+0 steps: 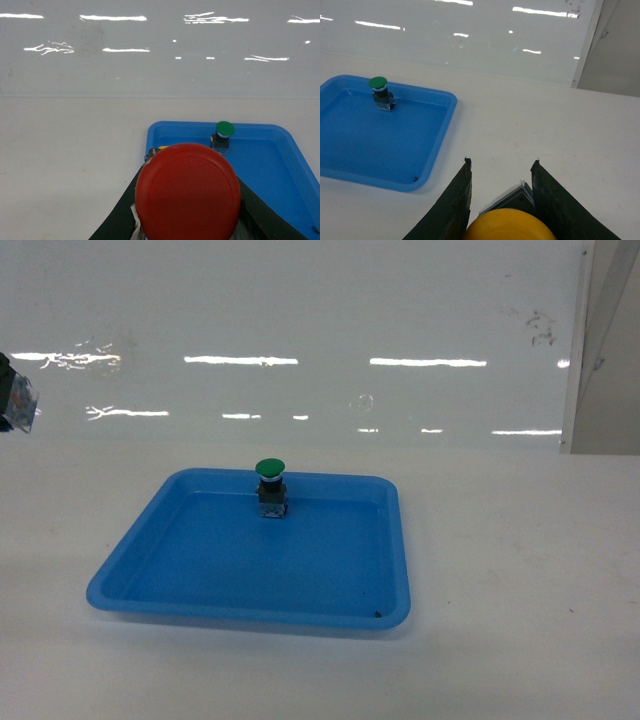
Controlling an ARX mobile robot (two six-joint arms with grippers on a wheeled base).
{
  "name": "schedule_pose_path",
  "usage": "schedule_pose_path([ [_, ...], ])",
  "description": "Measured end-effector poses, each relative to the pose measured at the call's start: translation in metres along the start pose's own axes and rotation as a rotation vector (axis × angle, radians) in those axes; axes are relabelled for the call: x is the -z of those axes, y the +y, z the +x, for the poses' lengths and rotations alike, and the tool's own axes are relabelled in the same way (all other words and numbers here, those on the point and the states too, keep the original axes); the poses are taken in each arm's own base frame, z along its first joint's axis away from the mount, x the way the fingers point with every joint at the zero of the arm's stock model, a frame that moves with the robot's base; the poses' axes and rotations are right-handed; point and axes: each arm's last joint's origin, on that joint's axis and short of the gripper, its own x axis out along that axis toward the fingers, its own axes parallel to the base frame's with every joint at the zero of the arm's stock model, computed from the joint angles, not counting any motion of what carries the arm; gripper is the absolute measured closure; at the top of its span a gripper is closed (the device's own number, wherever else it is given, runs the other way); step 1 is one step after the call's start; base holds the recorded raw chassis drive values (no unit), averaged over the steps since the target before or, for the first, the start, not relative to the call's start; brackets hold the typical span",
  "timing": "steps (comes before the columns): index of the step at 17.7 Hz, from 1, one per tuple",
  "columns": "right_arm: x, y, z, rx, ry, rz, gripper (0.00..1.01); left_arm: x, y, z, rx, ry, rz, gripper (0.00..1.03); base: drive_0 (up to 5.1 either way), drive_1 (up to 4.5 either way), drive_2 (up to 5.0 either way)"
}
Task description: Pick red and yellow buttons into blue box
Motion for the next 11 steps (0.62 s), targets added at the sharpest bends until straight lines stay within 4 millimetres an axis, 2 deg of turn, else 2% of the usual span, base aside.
schedule_pose_path([
  [11, 0.0002, -0.0011, 0.0003, 0.007, 0.002, 0.001, 0.69, 0.0006, 0.0010, 0.0007, -0.010, 0.005, 0.006, 0.72, 0.0, 0.00, 0.0],
])
